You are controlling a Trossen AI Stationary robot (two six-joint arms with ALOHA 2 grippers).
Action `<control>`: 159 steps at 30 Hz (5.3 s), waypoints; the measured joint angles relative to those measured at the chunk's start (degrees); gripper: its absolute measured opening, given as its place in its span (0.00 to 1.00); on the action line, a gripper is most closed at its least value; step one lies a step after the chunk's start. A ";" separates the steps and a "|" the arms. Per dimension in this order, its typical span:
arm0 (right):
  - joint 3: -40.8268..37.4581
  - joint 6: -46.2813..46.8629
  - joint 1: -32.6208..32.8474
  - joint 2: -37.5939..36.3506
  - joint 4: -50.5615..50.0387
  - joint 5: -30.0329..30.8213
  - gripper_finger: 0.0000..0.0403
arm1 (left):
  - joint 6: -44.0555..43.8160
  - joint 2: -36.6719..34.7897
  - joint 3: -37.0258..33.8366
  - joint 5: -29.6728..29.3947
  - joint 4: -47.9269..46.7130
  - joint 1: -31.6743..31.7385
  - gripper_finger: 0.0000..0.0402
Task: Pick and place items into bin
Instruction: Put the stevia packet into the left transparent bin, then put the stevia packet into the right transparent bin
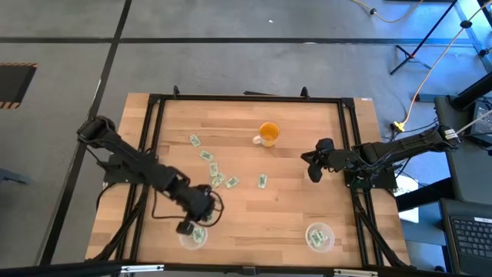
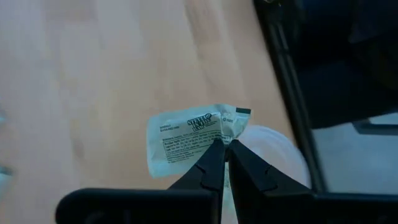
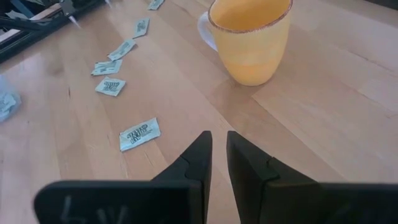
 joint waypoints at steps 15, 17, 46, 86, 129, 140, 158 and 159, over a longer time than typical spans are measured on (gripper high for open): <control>-0.01 1.62 0.01 0.00 0.24 0.00 0.13 | -15.36 4.71 0.00 -10.28 0.06 -13.80 0.03; -0.02 1.77 0.02 0.00 0.24 -0.02 0.13 | -15.76 5.72 0.02 -10.44 0.09 -14.17 0.03; 4.43 -21.31 0.00 11.50 24.30 -9.09 0.13 | -11.55 -1.00 0.07 -16.84 -0.33 -12.42 0.29; 12.57 -17.97 -0.15 48.60 34.55 -9.11 0.52 | -3.29 -31.40 -27.47 -38.32 11.48 0.62 0.29; 16.64 -13.70 -1.89 60.73 35.02 -10.28 0.14 | 7.19 -34.13 -33.94 -26.76 24.99 8.17 0.29; 16.78 -14.75 0.04 47.69 27.36 -12.19 0.10 | 6.95 -34.12 -33.94 -26.72 24.94 8.13 0.29; 16.85 38.00 23.13 24.48 5.70 -29.02 0.03 | 12.16 -34.11 -33.94 -28.58 25.44 8.15 0.29; 16.85 40.43 25.19 24.54 5.51 -27.24 0.02 | 12.68 -34.11 -33.94 -28.61 25.48 8.15 0.29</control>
